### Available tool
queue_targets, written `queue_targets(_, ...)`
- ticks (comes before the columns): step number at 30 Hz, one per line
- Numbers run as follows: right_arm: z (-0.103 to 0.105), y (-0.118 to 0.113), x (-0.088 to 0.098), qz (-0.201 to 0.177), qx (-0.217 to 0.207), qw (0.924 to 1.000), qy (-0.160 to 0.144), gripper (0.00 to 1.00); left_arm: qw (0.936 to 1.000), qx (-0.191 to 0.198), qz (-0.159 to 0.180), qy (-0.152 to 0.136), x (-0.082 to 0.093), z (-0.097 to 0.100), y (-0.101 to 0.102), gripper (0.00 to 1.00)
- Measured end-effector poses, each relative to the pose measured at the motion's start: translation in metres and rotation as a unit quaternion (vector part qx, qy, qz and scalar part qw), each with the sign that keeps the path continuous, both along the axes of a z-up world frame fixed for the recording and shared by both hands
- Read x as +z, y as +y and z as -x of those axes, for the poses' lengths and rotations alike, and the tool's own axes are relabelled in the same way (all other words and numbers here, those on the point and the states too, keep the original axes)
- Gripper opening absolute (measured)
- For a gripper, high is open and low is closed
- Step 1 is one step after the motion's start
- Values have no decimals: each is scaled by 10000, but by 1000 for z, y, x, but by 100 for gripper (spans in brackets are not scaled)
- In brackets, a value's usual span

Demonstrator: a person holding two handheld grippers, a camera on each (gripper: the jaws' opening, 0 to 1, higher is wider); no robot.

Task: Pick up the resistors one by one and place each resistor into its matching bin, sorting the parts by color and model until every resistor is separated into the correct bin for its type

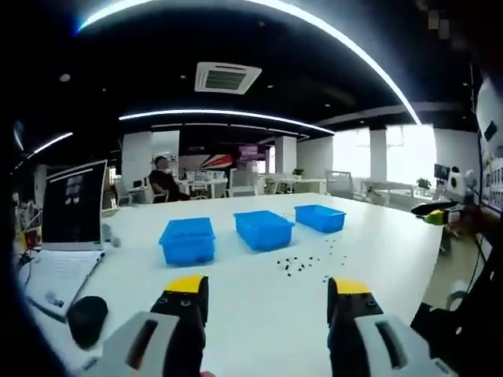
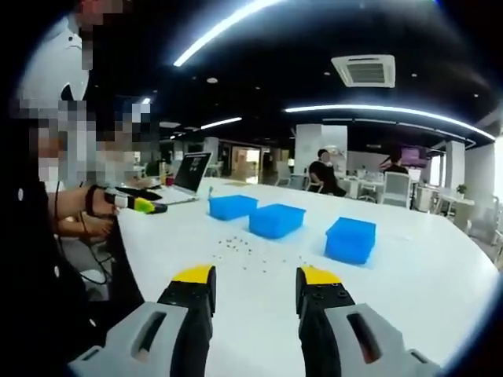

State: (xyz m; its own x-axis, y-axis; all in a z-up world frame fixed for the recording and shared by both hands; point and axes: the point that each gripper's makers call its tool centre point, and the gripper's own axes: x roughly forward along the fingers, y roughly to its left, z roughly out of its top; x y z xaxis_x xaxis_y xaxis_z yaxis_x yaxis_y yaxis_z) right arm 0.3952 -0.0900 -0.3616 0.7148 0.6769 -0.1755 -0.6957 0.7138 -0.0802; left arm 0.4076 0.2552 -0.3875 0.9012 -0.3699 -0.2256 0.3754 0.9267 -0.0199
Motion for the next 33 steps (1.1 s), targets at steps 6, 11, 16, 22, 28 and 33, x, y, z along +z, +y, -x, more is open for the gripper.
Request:
queue_targets(6,2,-3,-3,-7,-19,10000,40,42,9957,-786,-432,252,-4,-7,-29,60)
queue_targets(11,4,-5,-7,-1,-24,10000,95,42,9874,-1263,-899,329,0,-24,-51,57)
queue_targets(16,4,-8,-14,130,-68,9998,126,42,9693,-1947,-1328,703,-6,-42,-71,50)
queue_targets(22,5,-12,-21,129,-142,9997,170,42,9480,-2469,-1603,1212,-17,-70,-90,43)
queue_targets(28,5,-17,-28,114,-220,9993,263,42,9181,-2784,-2275,1667,-36,-94,-109,37)
queue_targets(33,5,-20,-27,73,-274,9992,266,42,8934,-3028,-2631,2025,-51,-101,-120,33)
